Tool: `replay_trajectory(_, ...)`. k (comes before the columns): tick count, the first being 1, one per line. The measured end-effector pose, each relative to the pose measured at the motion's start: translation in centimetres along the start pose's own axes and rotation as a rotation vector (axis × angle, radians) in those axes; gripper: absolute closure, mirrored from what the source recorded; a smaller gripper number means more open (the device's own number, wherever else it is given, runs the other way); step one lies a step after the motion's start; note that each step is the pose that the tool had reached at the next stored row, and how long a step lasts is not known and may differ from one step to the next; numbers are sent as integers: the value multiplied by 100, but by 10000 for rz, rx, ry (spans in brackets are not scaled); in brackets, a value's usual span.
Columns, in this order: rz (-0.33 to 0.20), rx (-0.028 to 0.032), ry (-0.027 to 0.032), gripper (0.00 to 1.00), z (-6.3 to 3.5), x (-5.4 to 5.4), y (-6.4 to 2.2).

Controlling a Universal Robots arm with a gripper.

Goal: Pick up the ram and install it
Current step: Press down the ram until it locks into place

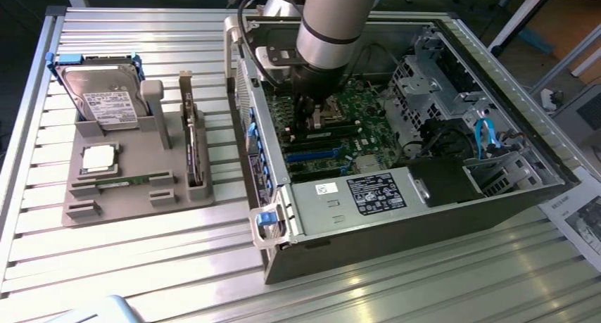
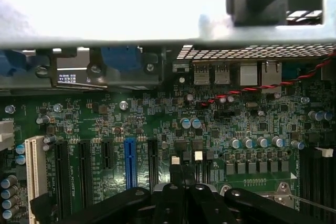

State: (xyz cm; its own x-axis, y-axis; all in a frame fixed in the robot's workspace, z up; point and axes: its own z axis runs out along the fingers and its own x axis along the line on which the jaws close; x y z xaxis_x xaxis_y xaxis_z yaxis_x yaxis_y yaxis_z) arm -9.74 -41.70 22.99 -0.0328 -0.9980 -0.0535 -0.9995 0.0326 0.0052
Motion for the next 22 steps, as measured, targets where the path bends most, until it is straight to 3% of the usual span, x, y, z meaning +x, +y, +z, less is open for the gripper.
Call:
replay_trajectory(7,1,-17,-12,90,-27,2,-1)
replay_trajectory(15,3,-61,3,90,-180,-4,1)
replay_trajectory(22,7,-136,6,90,-334,-12,0)
